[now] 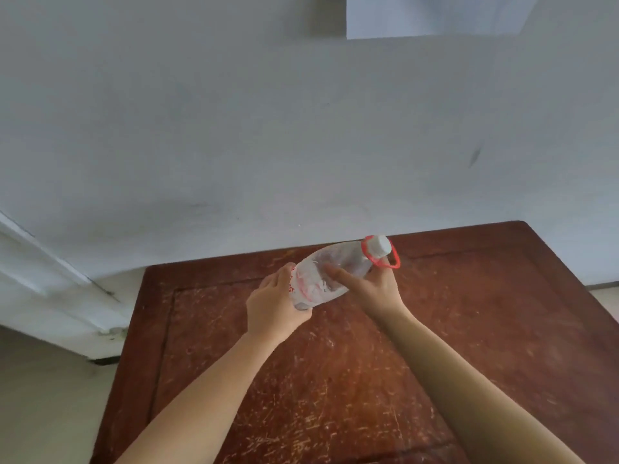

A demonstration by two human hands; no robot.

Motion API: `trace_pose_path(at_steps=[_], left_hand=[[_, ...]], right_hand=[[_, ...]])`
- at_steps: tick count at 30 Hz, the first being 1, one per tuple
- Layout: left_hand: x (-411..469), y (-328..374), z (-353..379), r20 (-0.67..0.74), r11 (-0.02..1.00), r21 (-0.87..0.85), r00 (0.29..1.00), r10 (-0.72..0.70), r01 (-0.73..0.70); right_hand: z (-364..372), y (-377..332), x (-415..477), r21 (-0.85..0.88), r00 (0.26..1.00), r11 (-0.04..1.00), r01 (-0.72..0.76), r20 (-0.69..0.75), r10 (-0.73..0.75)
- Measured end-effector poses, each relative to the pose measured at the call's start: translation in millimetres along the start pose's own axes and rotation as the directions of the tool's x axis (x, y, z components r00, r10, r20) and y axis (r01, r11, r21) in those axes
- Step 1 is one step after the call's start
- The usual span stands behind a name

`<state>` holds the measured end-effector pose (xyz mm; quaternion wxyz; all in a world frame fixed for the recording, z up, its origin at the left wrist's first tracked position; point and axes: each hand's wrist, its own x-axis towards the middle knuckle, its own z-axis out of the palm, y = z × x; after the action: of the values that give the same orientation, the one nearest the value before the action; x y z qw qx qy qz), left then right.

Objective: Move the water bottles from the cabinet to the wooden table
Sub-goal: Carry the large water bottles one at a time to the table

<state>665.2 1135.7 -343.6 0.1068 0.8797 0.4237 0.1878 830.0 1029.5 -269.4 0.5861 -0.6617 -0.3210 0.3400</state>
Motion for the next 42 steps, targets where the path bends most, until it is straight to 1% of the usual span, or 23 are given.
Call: trace_pose_path(at_steps=[3,5,7,9,11,13,14,16,18,20,23,26,28,29,31,33,34,36,38,40,42], left_hand=[[36.8,1.1,18.4,0.028,0.988,-0.089,0.992,-0.123,0.125],[59.9,-0.3,30.7,0.052,0.974,-0.142,0.984,-0.173,0.178],[77.7,0.1,42.1,0.070,0.938,-0.246,0.970,-0.233,0.244],[85.5,2.6,52.7,0.093,0.879,-0.368,0.952,-0.291,0.305],[90.0,2.6,64.1,0.115,0.825,-0.445,0.936,-0.334,0.349],[93.3,-1.6,69.0,0.121,0.795,-0.480,0.925,-0.359,0.371],[94.0,-6.2,71.6,0.137,0.778,-0.494,0.918,-0.372,0.389],[95.0,-15.4,72.0,0.179,0.736,-0.536,0.908,-0.379,0.413],[94.3,-25.1,73.8,0.220,0.689,-0.575,0.895,-0.389,0.441],[93.8,-31.9,77.2,0.239,0.653,-0.611,0.891,-0.386,0.447],[93.2,-36.8,80.3,0.244,0.653,-0.623,0.900,-0.360,0.430],[90.4,-37.2,77.8,0.251,0.700,-0.590,0.916,-0.313,0.401],[80.8,-38.0,74.0,0.253,0.777,-0.504,0.925,-0.284,0.377],[71.5,-40.4,73.0,0.261,0.831,-0.422,0.927,-0.270,0.361],[43.1,-49.4,69.6,0.319,0.933,-0.151,0.909,-0.267,0.327],[4.5,-62.1,66.4,0.429,0.946,0.106,0.844,-0.321,0.306],[-16.2,-68.0,64.0,0.486,0.936,0.182,0.800,-0.351,0.301],[-46.1,-74.0,67.3,0.566,0.935,0.229,0.744,-0.355,0.271],[-74.6,-78.1,56.4,0.604,0.945,0.229,0.727,-0.326,0.233],[-89.7,-81.2,41.9,0.614,0.947,0.220,0.722,-0.320,0.233],[-95.1,-84.2,27.5,0.580,0.939,0.226,0.738,-0.344,0.260]], right_hand=[[7.1,-2.6,34.1,-0.126,0.999,0.991,0.052,-0.003,-0.053],[7.5,-5.2,58.1,-0.199,0.992,0.972,0.128,0.024,-0.125],[8.1,-8.1,80.8,-0.259,0.980,0.945,0.199,0.061,-0.190],[10.2,-6.4,98.1,-0.311,0.975,0.925,0.220,0.113,-0.194],[13.3,-2.1,114.2,-0.386,0.970,0.894,0.227,0.176,-0.170],[18.8,-1.7,128.0,-0.433,0.964,0.869,0.240,0.212,-0.160],[23.6,-1.1,134.7,-0.451,0.963,0.861,0.235,0.228,-0.144],[36.3,-6.0,142.3,-0.495,0.950,0.825,0.273,0.274,-0.150],[51.8,-8.7,148.6,-0.512,0.935,0.799,0.314,0.314,-0.166],[61.6,-11.3,154.9,-0.521,0.933,0.793,0.315,0.323,-0.158],[62.3,-9.9,161.7,-0.549,0.938,0.782,0.296,0.320,-0.131],[56.2,-2.8,159.9,-0.561,0.937,0.767,0.310,0.316,-0.147],[54.8,4.1,154.5,-0.575,0.936,0.753,0.320,0.317,-0.156],[54.6,7.1,151.8,-0.582,0.938,0.749,0.316,0.313,-0.152],[55.2,7.5,146.5,-0.578,0.947,0.767,0.280,0.297,-0.122],[55.9,6.5,139.3,-0.554,0.951,0.794,0.251,0.295,-0.095],[57.3,6.4,135.5,-0.544,0.950,0.803,0.243,0.301,-0.084],[56.1,7.8,138.1,-0.534,0.959,0.822,0.200,0.276,-0.054],[57.7,6.0,127.8,-0.559,0.969,0.811,0.172,0.244,-0.037],[56.6,3.9,115.2,-0.651,0.974,0.742,0.157,0.228,-0.006],[50.5,9.7,99.0,-0.736,0.973,0.661,0.145,0.229,0.042]])
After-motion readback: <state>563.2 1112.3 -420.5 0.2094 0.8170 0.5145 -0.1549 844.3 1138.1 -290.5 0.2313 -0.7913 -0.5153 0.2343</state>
